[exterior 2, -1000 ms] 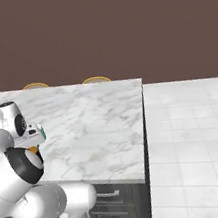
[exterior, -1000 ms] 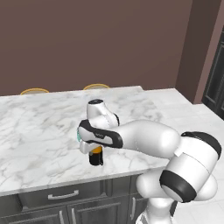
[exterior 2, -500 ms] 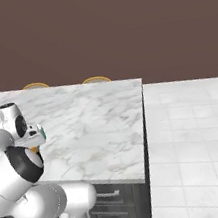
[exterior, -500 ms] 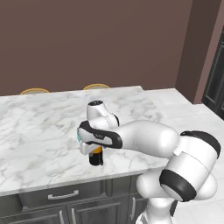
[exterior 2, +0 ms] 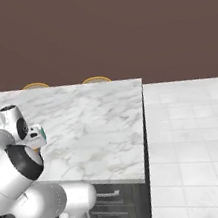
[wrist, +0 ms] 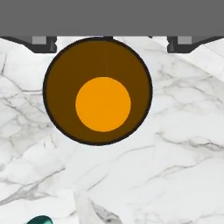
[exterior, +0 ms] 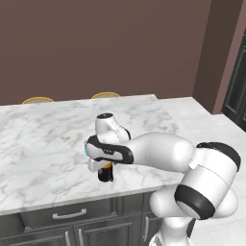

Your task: Pick the mug and mug and place them in the sink. Then turn on the water.

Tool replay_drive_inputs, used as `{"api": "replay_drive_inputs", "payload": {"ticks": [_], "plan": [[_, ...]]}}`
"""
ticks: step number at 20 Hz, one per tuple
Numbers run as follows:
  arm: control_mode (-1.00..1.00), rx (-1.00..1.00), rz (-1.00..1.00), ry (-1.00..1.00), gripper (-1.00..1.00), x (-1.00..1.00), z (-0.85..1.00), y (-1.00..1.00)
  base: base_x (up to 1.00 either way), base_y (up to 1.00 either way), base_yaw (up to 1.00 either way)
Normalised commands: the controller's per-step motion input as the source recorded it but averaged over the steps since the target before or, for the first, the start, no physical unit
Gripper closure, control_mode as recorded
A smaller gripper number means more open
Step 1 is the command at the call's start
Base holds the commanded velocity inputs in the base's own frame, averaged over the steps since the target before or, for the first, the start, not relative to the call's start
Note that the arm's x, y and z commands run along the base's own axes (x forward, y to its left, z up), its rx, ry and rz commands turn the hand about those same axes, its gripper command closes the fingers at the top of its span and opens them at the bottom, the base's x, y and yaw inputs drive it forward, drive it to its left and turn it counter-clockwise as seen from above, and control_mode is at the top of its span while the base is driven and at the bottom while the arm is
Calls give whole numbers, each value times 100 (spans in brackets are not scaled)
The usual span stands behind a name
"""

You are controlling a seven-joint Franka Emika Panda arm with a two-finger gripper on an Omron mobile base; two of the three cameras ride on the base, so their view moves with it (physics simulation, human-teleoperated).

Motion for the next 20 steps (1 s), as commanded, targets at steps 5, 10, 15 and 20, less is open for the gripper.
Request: {"api": "replay_drive_inputs", "payload": {"ticks": [5,10,15,20], "plan": [[-100,0,0,0,-100,0,-12,0,0,0,0],[-100,1,0,0,-100,0,-10,0,0,0,0],[-100,2,0,0,-100,-11,-4,-1,0,0,0],[-100,3,0,0,-100,-20,0,-1,0,0,0]]}}
